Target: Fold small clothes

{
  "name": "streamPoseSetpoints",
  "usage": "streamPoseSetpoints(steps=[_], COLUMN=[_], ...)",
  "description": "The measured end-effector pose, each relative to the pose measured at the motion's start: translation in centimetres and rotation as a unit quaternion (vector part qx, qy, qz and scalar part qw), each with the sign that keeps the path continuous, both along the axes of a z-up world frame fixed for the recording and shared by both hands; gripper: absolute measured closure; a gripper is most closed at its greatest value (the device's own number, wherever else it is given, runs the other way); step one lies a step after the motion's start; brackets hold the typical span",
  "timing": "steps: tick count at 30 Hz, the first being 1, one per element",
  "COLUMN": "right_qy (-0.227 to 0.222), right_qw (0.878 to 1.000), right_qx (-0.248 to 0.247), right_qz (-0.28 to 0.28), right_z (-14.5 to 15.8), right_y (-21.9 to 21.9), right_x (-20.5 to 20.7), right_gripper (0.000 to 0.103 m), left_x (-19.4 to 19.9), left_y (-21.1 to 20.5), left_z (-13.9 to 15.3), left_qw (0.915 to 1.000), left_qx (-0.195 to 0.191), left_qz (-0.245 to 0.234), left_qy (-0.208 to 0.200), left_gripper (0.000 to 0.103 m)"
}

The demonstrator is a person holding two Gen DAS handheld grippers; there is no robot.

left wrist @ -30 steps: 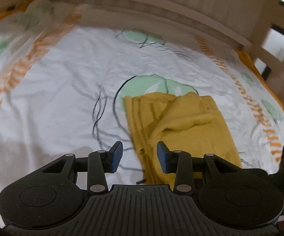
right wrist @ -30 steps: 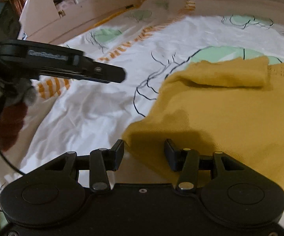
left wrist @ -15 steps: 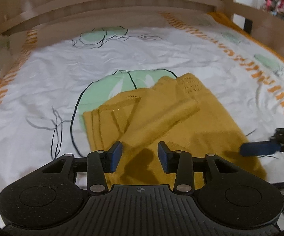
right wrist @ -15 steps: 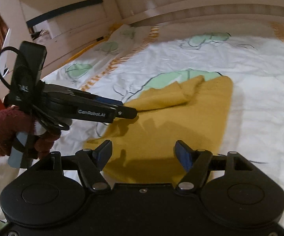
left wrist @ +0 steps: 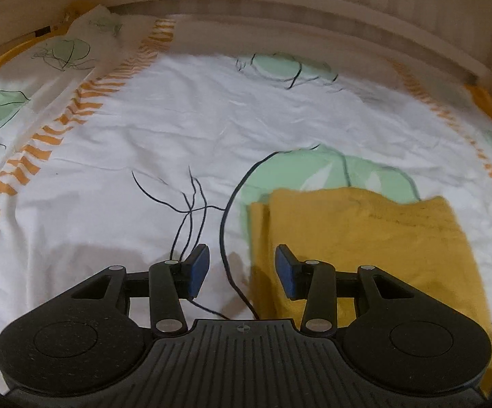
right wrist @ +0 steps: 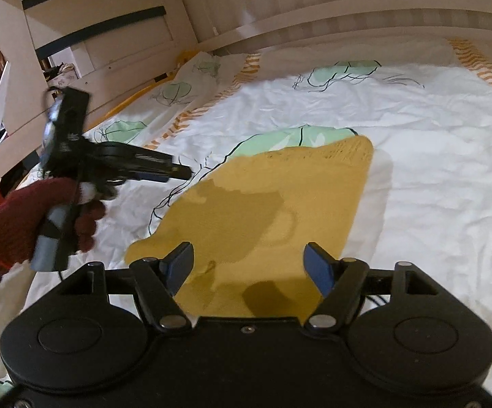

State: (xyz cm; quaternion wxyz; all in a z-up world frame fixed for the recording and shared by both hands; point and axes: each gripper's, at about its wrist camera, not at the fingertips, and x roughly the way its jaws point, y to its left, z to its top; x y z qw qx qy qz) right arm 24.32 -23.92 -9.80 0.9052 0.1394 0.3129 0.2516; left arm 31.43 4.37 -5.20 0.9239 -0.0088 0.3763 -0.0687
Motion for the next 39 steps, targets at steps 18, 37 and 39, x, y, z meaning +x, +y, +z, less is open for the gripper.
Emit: streamPoseSetpoints(steps=[18,37,39], right_qy=[0.014,0.099,0.115], right_qw=[0.999,0.986,0.982], right_qx=[-0.004,0.11,0.132], right_qz=[-0.029,-0.071,-0.076], right_z=[-0.7,-2.8,-3.6], right_y=[-2.3,-5.2,-5.5], right_x=[0.2,7.4,8.2], right_gripper=[0.026,0.01,0.009], left_x=[-3.5,-3.5,-3.3], left_y=[1.0,2.6,2.2], left_z=[-2.6,-4.7,-4.9], left_qw=[0.9909,0.9475,0.9462], left_qx=[-0.055,-0.242,-0.247], left_qz=[-0.059,-0.044,-0.047], left_qy=[0.108,0.204,0.204], left_gripper=[0.057,0.042,0.042])
